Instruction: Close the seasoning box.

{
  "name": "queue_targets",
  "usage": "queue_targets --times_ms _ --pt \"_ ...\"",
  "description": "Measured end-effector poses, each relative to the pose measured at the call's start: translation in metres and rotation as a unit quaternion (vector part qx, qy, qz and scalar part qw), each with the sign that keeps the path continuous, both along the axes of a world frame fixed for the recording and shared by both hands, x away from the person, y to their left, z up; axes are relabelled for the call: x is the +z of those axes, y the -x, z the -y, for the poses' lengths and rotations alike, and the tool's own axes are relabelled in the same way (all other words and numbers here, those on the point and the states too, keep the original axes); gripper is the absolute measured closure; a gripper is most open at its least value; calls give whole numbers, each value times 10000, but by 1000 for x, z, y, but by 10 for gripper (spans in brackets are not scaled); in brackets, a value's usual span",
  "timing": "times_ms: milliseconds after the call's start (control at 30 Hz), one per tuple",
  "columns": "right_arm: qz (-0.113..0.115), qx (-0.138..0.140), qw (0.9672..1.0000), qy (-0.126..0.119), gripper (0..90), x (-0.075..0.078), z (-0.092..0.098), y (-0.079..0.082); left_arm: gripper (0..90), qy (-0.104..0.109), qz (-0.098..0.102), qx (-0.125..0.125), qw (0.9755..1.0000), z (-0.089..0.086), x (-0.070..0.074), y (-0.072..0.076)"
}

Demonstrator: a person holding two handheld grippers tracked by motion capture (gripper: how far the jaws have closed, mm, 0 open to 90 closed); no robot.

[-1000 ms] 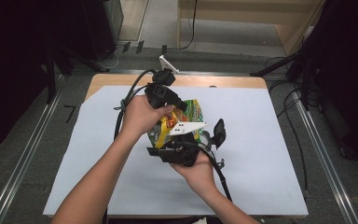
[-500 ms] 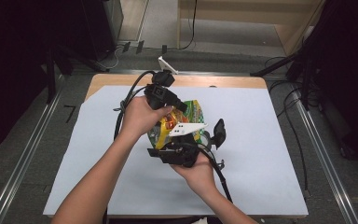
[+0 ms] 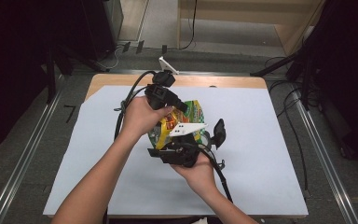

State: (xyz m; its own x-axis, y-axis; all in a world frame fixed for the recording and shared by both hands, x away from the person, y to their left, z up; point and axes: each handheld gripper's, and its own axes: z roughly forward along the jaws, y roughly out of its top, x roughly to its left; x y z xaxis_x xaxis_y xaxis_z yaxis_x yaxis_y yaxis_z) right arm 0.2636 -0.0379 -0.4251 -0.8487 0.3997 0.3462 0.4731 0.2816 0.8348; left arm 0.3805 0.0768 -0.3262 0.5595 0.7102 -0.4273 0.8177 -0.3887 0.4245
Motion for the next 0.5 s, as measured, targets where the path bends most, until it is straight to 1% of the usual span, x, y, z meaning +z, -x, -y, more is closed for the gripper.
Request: queue_targets --times_ms 500 --pt "-7 18 10000 13 700 0 0 0 832 -8 -13 -11 10000 -1 0 0"
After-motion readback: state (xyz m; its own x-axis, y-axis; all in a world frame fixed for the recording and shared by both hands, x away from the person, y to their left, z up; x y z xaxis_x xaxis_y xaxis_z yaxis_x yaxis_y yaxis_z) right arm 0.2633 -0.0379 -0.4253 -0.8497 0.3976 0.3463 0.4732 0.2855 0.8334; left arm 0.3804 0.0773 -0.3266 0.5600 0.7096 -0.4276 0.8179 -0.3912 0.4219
